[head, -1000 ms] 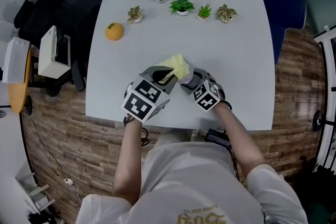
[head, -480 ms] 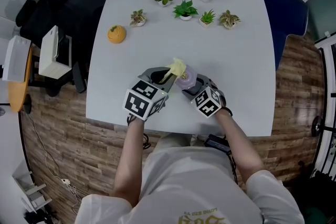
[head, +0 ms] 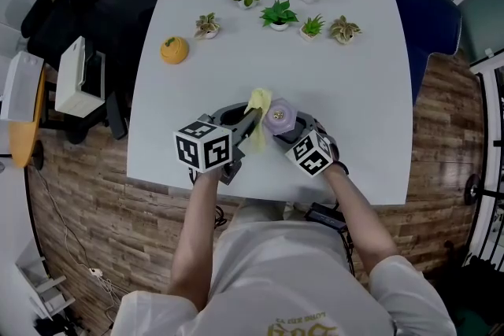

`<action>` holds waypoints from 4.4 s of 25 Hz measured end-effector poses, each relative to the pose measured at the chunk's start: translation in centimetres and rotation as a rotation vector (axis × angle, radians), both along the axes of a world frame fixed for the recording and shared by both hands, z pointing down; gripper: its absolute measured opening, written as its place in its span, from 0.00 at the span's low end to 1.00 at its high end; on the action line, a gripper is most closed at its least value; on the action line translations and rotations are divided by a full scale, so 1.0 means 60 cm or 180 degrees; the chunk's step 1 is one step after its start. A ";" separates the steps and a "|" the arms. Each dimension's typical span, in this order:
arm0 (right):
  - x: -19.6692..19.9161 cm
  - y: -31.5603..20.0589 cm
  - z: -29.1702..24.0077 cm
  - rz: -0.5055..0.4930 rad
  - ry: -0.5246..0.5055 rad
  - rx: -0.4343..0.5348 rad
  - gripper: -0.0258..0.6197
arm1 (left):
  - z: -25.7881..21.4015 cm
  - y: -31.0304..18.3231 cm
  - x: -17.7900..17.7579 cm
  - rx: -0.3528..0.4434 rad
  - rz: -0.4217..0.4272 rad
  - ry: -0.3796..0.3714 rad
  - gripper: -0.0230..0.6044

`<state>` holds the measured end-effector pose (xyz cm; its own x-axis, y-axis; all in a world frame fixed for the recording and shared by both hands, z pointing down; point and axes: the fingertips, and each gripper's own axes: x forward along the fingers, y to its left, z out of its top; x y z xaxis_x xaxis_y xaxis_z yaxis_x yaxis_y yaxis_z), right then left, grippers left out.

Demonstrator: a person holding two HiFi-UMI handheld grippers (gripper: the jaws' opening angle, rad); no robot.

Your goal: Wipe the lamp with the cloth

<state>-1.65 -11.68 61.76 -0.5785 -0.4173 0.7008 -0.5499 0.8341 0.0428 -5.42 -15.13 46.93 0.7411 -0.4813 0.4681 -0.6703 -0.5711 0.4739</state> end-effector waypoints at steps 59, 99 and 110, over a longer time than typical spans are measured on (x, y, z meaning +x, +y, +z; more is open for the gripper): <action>0.000 -0.005 0.003 0.0009 -0.0003 0.0045 0.53 | 0.072 0.020 -0.001 -0.1116 -0.0941 0.2022 0.08; -0.001 0.000 0.000 0.0033 0.0008 0.0002 0.53 | 0.058 0.094 0.047 -0.1110 -0.0525 0.1810 0.08; -0.002 0.000 -0.001 0.0025 0.0001 0.0006 0.53 | 0.090 0.084 0.044 -0.1177 -0.0547 0.1682 0.08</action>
